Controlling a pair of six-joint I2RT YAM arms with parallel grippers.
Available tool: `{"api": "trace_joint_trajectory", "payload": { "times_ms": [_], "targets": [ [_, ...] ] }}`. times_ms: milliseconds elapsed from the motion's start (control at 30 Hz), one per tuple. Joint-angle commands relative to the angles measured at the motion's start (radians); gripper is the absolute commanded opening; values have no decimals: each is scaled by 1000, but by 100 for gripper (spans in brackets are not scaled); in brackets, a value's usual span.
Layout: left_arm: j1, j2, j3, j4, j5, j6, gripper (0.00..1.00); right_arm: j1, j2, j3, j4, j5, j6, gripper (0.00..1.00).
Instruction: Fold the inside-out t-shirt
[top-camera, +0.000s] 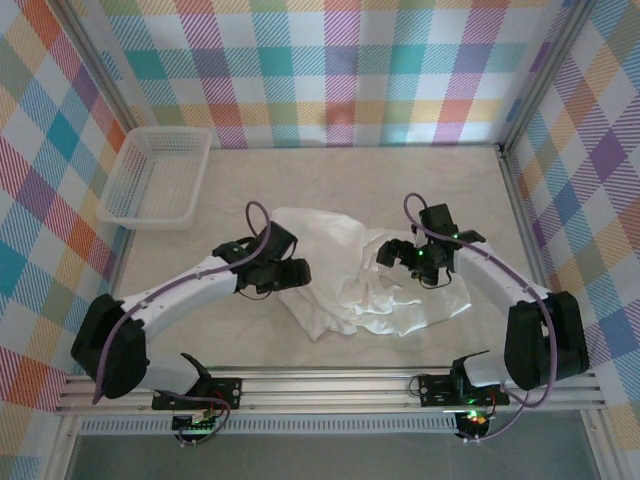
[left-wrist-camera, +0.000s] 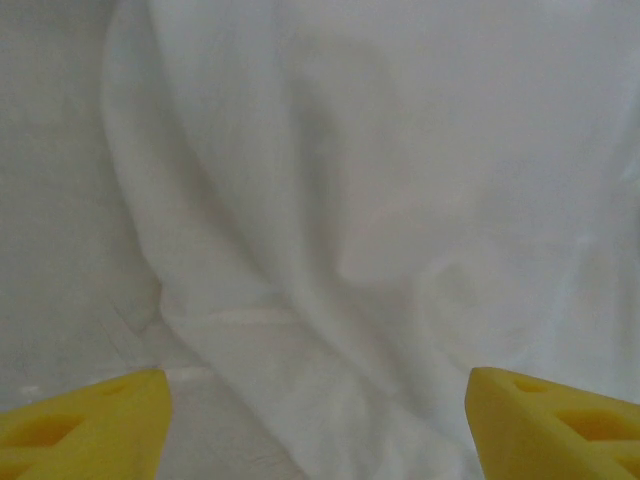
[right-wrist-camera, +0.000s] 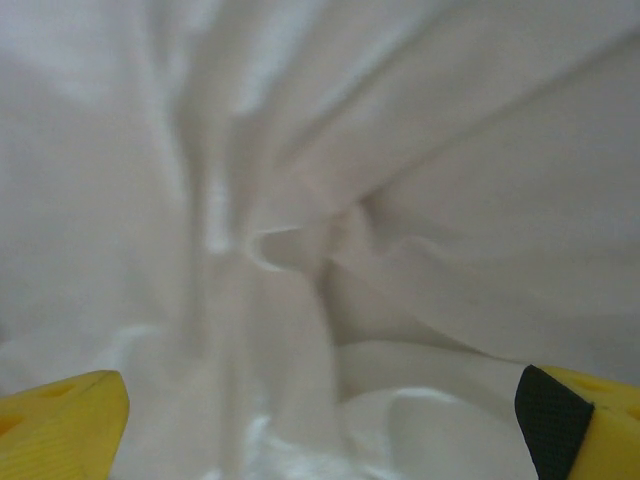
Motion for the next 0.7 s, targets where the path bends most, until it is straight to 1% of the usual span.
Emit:
{"api": "trace_joint_trajectory", "payload": {
  "times_ms": [0,33,167,267,300,400,433,567,633,667],
  "targets": [
    [-7,-6,-39,35,-73,-79,76,5,44,-11,55,81,-51,100],
    [-9,-11,-53,48,-81,-79,76,6,58,-3,67,61,-59,99],
    [-3,-9,-82,69,-86,-87,73,5,122,27,144,-53,-28,79],
    [23,-5,-100,48,-85,-138,65,11,182,62,164,-84,4,79],
    [34,-9,-112,56,-75,-154,62,11,196,65,176,-90,8,78],
    [74,-14,-154,115,-14,-195,47,19,244,84,192,-113,16,62],
    [85,0,-154,133,15,-197,43,23,258,91,192,-118,12,57],
    [103,93,-114,150,74,-194,37,28,271,107,180,-113,2,24],
    [106,132,-101,170,92,-195,36,28,245,103,179,-105,3,12],
    [106,150,-96,179,96,-197,36,28,231,101,180,-105,6,10]
  ]
}}
